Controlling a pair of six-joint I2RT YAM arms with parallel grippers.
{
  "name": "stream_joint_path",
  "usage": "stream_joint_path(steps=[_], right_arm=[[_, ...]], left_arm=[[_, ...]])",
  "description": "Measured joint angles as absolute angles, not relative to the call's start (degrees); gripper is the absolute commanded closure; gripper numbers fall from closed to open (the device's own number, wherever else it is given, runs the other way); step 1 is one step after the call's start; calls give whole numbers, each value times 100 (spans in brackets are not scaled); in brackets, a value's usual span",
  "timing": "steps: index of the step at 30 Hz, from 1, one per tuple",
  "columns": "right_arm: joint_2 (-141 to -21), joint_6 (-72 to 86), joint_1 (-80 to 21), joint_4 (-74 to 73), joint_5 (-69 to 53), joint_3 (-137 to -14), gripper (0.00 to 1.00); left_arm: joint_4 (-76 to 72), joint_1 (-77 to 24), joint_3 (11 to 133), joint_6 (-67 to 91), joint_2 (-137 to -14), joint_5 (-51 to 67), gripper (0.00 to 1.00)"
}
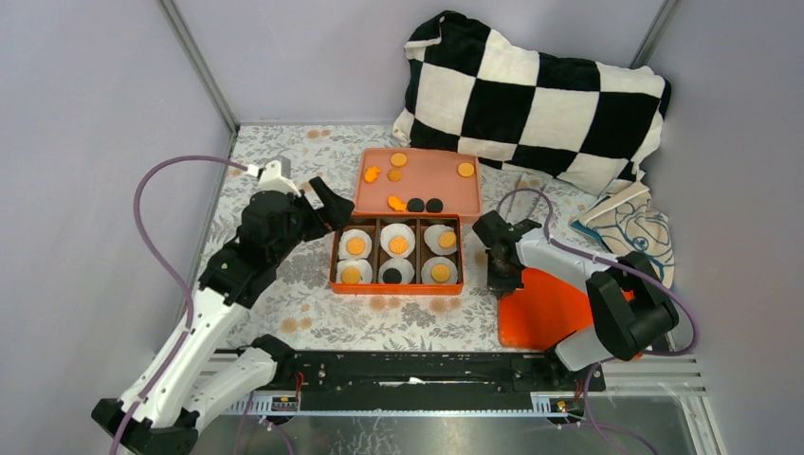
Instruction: Pack the cookies
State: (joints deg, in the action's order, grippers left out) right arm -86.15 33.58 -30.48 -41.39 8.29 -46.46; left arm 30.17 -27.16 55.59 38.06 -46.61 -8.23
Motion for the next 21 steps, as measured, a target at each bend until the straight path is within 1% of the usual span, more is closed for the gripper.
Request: stream_joint_path(steps=[8,14,17,21], right_arm=[[-7669,2714,-3212,-4294,523,-5245,100],[-6733,2235,-3247,-4160,-416,-5459,100],[-6639,2049,-3336,-4066,-969,-5660,100],[-6737,1844,-3730,-3894,-1466,-5961,100]], left_arm=[[2086,-2967,5367,3809,-5494,-217,1],[1273,-3691,5280,3861,-6324,311,1],[923,-3892,5280,3868,-6766,703,1],[534,-3903,5304,3863,-7153,1017,1]])
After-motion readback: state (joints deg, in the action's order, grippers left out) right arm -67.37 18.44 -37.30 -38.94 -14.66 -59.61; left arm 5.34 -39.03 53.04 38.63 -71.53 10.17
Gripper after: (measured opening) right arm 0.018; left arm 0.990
